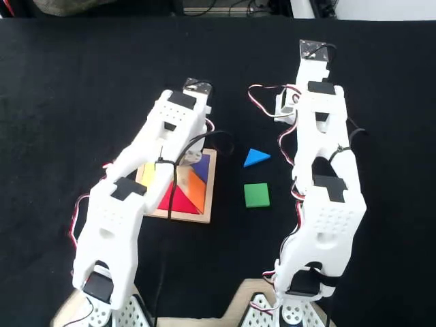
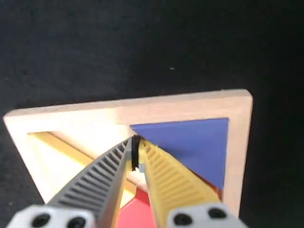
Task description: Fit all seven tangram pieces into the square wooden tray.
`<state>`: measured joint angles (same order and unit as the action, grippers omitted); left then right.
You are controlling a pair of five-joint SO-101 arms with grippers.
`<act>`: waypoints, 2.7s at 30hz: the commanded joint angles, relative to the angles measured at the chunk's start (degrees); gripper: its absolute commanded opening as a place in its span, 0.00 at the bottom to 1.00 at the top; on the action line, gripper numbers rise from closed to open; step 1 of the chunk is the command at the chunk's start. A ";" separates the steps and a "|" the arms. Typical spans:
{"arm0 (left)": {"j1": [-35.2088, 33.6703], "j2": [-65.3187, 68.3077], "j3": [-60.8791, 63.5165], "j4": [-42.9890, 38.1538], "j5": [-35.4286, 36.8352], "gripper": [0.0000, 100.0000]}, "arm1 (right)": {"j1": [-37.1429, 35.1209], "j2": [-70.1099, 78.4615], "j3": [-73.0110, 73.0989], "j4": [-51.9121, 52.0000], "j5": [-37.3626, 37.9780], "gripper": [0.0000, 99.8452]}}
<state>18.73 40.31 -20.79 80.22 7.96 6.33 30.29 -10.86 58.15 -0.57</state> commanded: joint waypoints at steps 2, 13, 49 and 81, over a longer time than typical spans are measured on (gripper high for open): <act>4.35 -0.53 -1.80 0.18 0.62 0.03 | -0.79 -0.66 -3.30 -0.35 0.53 0.17; 3.56 -0.53 -4.26 9.14 0.62 0.03 | -0.79 -0.66 -3.30 -0.35 0.53 0.17; -28.09 -50.81 10.95 20.66 -11.16 0.06 | -1.05 -0.92 -3.12 0.62 0.53 0.17; -105.45 -58.55 80.84 -27.60 -26.64 0.19 | -57.85 -11.47 -6.20 8.79 12.48 0.33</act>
<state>-83.25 -17.98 58.24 51.38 -14.81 -47.12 21.32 -14.29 70.20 13.05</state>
